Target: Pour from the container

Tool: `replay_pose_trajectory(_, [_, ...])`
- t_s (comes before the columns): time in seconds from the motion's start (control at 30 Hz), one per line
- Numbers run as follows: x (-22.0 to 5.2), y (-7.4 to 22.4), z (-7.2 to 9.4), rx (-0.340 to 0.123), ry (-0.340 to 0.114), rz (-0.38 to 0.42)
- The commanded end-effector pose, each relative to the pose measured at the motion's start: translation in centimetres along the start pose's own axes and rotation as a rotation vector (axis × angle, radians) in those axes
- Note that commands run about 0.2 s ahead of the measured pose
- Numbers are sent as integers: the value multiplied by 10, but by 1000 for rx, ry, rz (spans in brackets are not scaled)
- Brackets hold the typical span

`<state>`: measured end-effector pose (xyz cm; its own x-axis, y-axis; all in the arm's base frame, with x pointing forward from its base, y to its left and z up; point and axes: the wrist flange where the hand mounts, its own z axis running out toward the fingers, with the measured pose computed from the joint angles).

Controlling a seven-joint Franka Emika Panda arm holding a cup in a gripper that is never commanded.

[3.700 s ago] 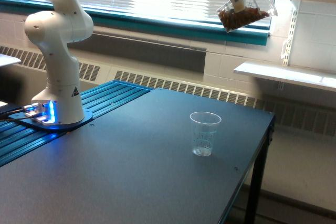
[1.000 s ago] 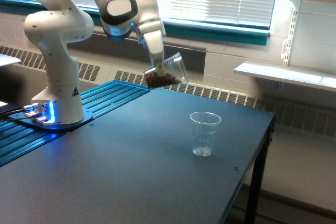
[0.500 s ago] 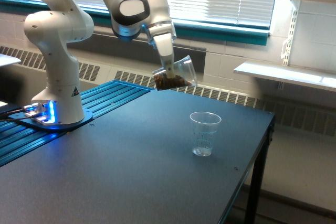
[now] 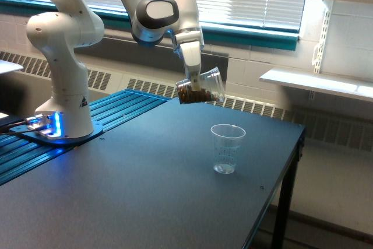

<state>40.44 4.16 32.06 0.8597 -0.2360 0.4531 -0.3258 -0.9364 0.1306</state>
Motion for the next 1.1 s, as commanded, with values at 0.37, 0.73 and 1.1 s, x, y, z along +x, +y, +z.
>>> replay_pose_trajectory(0.37, [-2, 1, 9, -72, -24, 62])
replay_pose_trajectory(0.73, [-11, -6, 18, -104, -41, 61])
replay_pose_trajectory(1.1, [-23, -19, 30, -108, -55, 84])
